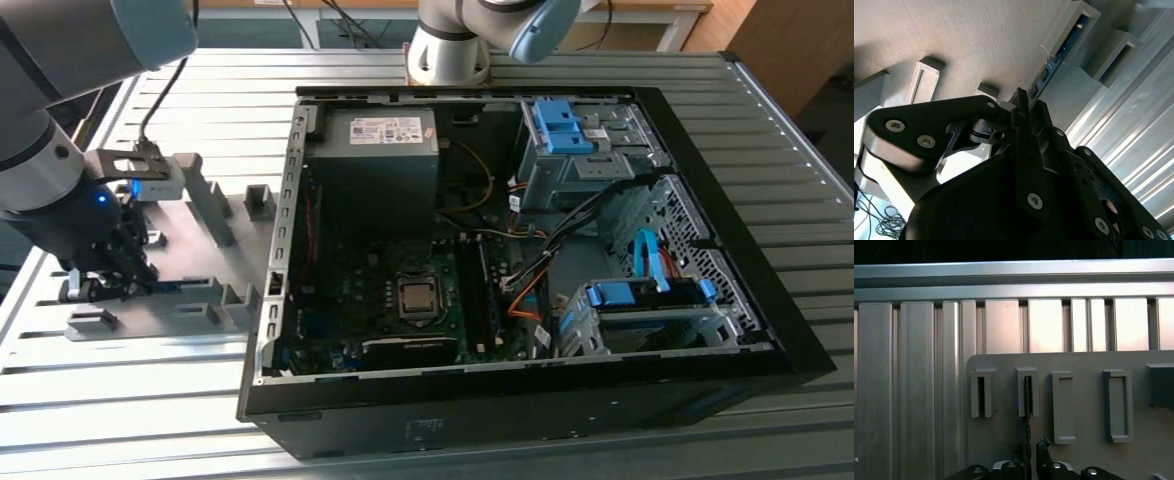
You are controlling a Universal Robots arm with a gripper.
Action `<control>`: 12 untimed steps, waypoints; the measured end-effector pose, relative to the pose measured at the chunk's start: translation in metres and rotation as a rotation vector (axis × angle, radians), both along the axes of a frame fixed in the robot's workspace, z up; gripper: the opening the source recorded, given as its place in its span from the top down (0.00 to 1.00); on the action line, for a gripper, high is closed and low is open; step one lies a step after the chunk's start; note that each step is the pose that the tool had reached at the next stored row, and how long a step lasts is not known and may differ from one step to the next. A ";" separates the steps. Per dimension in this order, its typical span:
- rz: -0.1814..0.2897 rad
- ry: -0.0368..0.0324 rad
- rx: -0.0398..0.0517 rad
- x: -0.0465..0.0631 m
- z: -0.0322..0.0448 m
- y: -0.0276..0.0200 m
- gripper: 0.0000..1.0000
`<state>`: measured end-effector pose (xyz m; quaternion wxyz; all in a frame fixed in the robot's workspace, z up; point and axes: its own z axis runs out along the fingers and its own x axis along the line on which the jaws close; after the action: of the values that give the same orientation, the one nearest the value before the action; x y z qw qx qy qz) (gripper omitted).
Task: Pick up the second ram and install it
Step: 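Pick up the second ram and move it above second insertion slot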
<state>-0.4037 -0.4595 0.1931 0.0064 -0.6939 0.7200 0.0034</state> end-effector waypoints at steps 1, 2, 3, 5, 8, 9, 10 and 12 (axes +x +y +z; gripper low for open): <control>0.000 0.0000 0.0002 0.000 -0.0007 0.0002 0.75; 0.000 0.0000 0.0003 0.000 -0.0014 0.0003 0.75; 0.000 0.0001 0.0004 0.000 -0.0021 0.0003 0.75; 0.000 0.0000 0.0007 -0.001 -0.0036 0.0004 0.75; 0.000 0.0001 0.0011 -0.002 -0.0054 0.0003 0.75; 0.000 0.0000 0.0013 -0.002 -0.0059 0.0003 0.75; 0.000 0.0000 0.0016 -0.002 -0.0064 0.0004 0.75; 0.000 -0.0001 0.0021 -0.002 -0.0070 0.0004 0.75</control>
<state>-0.4062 -0.4591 0.1861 0.0071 -0.6939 0.7200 0.0042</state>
